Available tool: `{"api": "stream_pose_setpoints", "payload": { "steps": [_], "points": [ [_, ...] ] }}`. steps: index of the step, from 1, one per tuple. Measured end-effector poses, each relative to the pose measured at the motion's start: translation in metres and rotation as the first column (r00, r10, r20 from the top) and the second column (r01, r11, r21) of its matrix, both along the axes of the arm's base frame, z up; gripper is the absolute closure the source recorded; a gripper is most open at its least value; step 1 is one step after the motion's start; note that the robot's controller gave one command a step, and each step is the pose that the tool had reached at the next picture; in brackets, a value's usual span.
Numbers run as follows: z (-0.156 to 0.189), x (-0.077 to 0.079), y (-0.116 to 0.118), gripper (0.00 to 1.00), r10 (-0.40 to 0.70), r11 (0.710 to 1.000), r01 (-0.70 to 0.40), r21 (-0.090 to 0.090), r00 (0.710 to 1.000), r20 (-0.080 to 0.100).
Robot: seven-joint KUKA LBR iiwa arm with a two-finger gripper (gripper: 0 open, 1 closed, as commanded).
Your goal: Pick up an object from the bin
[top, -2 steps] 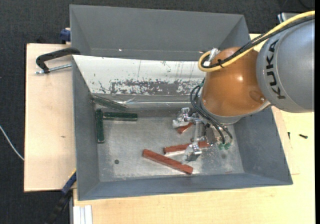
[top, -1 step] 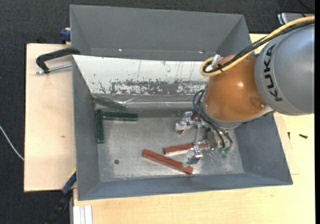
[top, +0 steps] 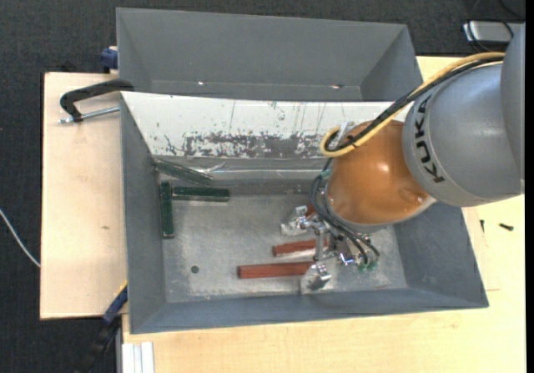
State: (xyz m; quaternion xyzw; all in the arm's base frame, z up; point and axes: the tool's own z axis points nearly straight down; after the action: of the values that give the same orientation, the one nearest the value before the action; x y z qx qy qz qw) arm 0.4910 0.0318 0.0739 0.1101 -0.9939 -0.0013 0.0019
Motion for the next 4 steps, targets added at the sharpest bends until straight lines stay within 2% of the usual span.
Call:
{"api": "stream_pose_setpoints", "payload": {
  "steps": [1,3,4],
  "points": [
    [0.0007,0.0036,0.0009,1.0,-0.221,0.975,0.221,0.001,0.975,0.005],
    [0.0026,0.0025,0.0009,1.0,-0.268,0.963,0.268,-0.001,0.963,0.003],
    [0.0058,0.0029,0.0011,1.0,-0.254,0.967,0.254,0.0,0.967,0.007]
  ]
}}
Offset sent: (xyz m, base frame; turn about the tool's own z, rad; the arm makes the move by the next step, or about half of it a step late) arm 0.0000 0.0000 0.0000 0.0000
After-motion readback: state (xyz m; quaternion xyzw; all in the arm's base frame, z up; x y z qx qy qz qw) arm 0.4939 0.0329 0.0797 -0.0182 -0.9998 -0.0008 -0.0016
